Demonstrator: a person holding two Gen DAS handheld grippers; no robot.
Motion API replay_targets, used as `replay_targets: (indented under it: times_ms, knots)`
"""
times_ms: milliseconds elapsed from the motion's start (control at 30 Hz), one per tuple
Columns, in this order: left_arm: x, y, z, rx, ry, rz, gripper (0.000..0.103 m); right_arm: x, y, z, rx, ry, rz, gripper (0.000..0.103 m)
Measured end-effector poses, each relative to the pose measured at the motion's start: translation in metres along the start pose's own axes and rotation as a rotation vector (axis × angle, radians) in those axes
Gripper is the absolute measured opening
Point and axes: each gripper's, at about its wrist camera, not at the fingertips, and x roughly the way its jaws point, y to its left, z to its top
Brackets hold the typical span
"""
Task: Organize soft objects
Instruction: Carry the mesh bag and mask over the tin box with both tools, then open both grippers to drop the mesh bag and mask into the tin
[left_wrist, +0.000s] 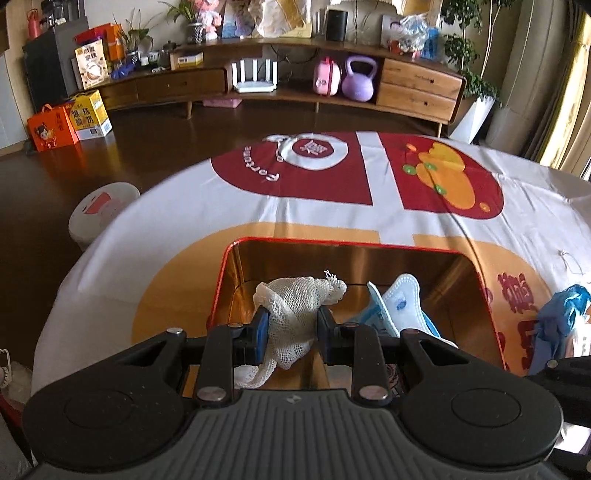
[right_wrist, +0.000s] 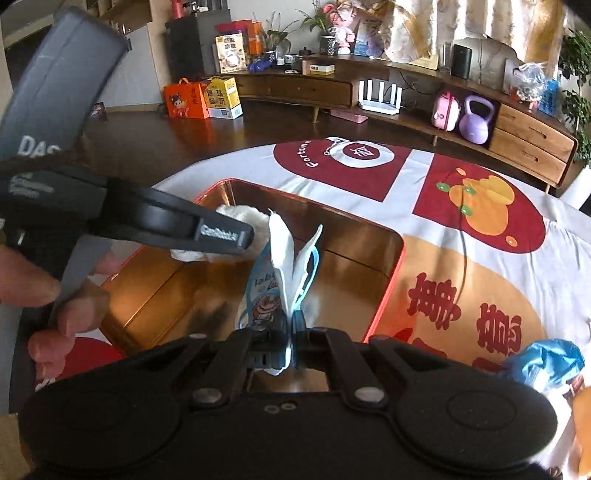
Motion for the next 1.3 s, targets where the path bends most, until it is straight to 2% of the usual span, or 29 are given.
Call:
replay_targets:
  times_ms: [300, 467, 533, 600, 633, 900, 1300]
  knots:
    - [0.008, -0.003, 0.003, -0.003, 0.014, -0.001, 0.027, 0.003, 0.005, 0.0, -0.056, 0.015, -0.033, 0.015]
    - [0.005, -0.003, 0.004, -0.007, 0.024, 0.004, 0.031, -0.003, 0.0, 0.0, -0.045, 0.011, -0.035, 0.017]
    - [0.003, -0.002, 0.003, -0.022, 0.031, -0.004, 0.036, -0.005, 0.0, 0.0, -0.043, 0.012, -0.034, 0.023]
    - [0.0, -0.001, 0.001, -0.035, 0.025, -0.01, 0.06, -0.007, -0.002, -0.001, -0.041, 0.009, -0.027, 0.026]
    - [-0.002, -0.001, 0.0, -0.037, 0.015, -0.01, 0.063, -0.01, -0.002, -0.002, -0.038, 0.006, -0.028, 0.027]
    - [-0.028, 0.0, -0.004, -0.048, -0.031, -0.005, 0.063, -0.027, -0.008, -0.004, -0.014, -0.023, -0.022, 0.036]
    - [-0.086, -0.015, -0.016, -0.024, -0.129, -0.011, 0.063, -0.073, -0.016, -0.011, 0.034, -0.101, 0.001, 0.059]
